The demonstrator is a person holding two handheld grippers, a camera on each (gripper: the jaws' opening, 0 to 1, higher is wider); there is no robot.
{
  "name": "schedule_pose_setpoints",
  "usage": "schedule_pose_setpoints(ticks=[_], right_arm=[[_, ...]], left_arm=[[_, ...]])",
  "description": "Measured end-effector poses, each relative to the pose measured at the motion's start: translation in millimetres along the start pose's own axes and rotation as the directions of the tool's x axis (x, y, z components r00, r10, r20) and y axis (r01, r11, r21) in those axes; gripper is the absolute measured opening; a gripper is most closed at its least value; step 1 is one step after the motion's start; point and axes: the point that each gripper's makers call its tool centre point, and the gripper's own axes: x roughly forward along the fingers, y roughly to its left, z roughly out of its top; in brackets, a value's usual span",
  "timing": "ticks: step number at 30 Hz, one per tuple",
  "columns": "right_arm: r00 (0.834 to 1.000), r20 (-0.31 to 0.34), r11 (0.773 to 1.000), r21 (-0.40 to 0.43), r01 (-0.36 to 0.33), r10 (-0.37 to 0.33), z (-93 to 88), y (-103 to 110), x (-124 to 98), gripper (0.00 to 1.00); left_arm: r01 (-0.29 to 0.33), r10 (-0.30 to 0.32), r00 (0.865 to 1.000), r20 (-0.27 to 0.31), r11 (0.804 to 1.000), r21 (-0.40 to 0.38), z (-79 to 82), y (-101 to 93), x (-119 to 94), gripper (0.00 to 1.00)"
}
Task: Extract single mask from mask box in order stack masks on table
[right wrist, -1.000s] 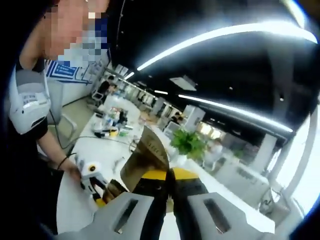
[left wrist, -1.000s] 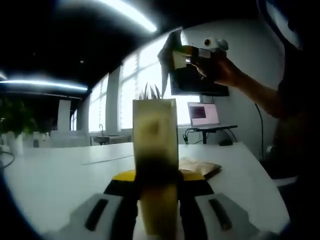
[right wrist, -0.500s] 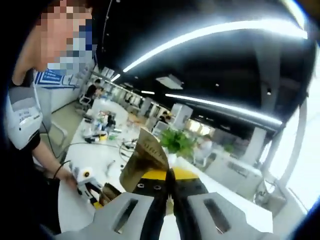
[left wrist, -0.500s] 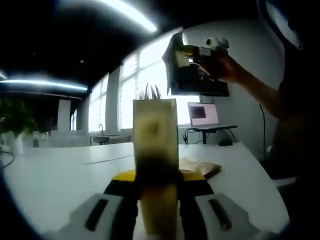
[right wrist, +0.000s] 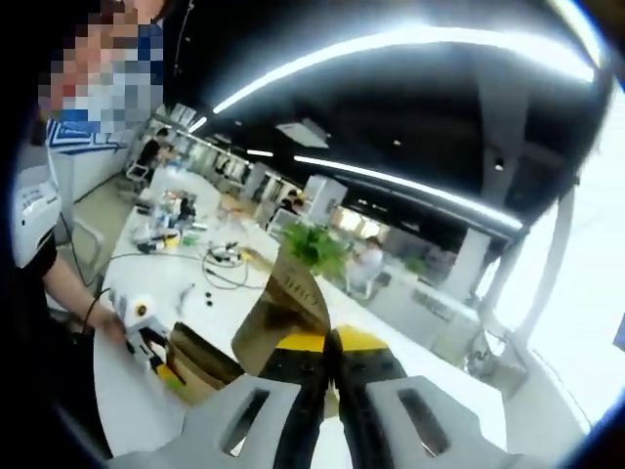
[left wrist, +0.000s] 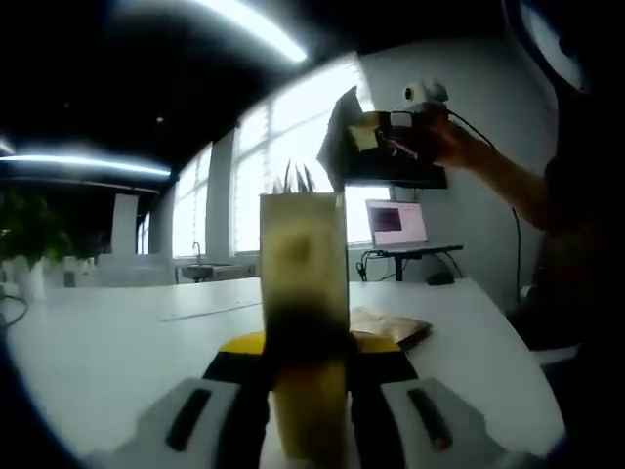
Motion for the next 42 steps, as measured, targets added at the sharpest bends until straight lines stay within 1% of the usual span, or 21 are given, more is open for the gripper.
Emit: schedule_pose_setpoints(ticks=[3,5,7,8,13,15,16,17,18,19,20,21,24,26,27,29,30,35,42], right_arm=[[0.999,-0.041,1.0,-0.002,0.022,-0.022,-14.9,-2,0,0.0],[0.996,-0.077,0.999,0.002,0.038,-0.038,-28.5,-3,0,0.0],[0.994,-0.099,0.999,-0.003,0.05,-0.05,-37.3,-4,0,0.0],[0.99,-0.122,0.998,-0.016,0.063,-0.065,-45.3,-5,-1,0.0],[0.981,-0.167,0.995,-0.012,0.096,-0.097,-67.9,-11,-3,0.0],[0.975,-0.194,0.994,-0.013,0.106,-0.106,-79.2,-12,-3,0.0],[0.969,-0.217,0.993,-0.028,0.111,-0.115,-85.6,-13,-3,0.0],[0.965,-0.235,0.993,-0.045,0.113,-0.12,-91.4,-13,-3,0.0],[0.954,-0.261,0.988,-0.089,0.124,-0.144,-98.4,-17,-4,0.0],[0.952,-0.272,0.989,-0.088,0.118,-0.138,-104.9,-16,-2,0.0],[0.953,-0.271,0.991,-0.071,0.117,-0.132,-110.1,-15,-1,0.0],[0.946,-0.289,0.988,-0.083,0.128,-0.147,-117.8,-16,-2,0.0],[0.938,-0.314,0.988,-0.085,0.129,-0.15,-133.1,-14,0,0.0],[0.928,-0.34,0.987,-0.098,0.126,-0.152,-143.1,-13,0,0.0],[0.927,-0.345,0.988,-0.095,0.122,-0.148,-146.3,-12,1,0.0],[0.918,-0.375,0.99,-0.101,0.102,-0.133,-154.6,-8,2,0.0],[0.918,-0.375,0.99,-0.1,0.1,-0.13,-156.5,-7,3,0.0],[0.907,-0.402,0.989,-0.119,0.084,-0.125,-165.0,-1,5,0.0],[0.882,-0.453,0.982,-0.184,0.052,-0.132,-182.1,11,8,0.0]], left_arm=[[0.0,0.0,1.0,0.0,1.0,0.001,0.0,0.1,0,0.33],[0.0,0.0,1.0,0.001,1.0,0.001,0.1,0.1,0,0.33],[0.0,0.0,1.0,0.001,1.0,0.0,0.2,-0.1,0,0.33],[0.001,-0.001,1.0,0.001,1.0,0.0,0.3,-0.4,0,0.33],[0.002,-0.002,1.0,0.001,1.0,-0.002,0.1,-0.5,0,0.33],[0.001,-0.001,1.0,0.001,1.0,-0.001,0.1,-0.4,0,0.33],[0.0,0.0,1.0,0.0,1.0,-0.001,0.1,-0.4,0,0.33],[0.0,0.0,1.0,0.0,1.0,0.0,0.1,-0.4,0,0.33],[-0.001,0.001,1.0,0.0,1.0,0.0,0.2,-0.4,0,0.33],[-0.001,0.001,1.0,0.0,1.0,0.001,0.1,-0.3,0,0.33],[-0.001,0.001,1.0,0.0,1.0,0.001,0.1,-0.2,0,0.33],[-0.001,0.001,1.0,0.0,1.0,0.001,0.1,-0.1,0,0.33],[-0.001,0.001,1.0,0.0,1.0,0.001,-0.1,0.2,0,0.33],[-0.001,0.001,1.0,-0.001,1.0,0.001,-0.2,0.2,0,0.33],[-0.001,0.001,1.0,-0.001,1.0,0.001,-0.2,0.1,0,0.33],[-0.001,0.001,1.0,-0.001,1.0,0.001,-0.3,0.2,0,0.33],[-0.001,0.001,1.0,-0.001,1.0,0.001,-0.3,0.3,0,0.33],[-0.002,0.002,1.0,-0.001,1.0,0.002,0.0,-0.2,0,0.33],[-0.002,0.002,1.0,-0.001,1.0,0.001,0.3,-0.6,0,0.33]])
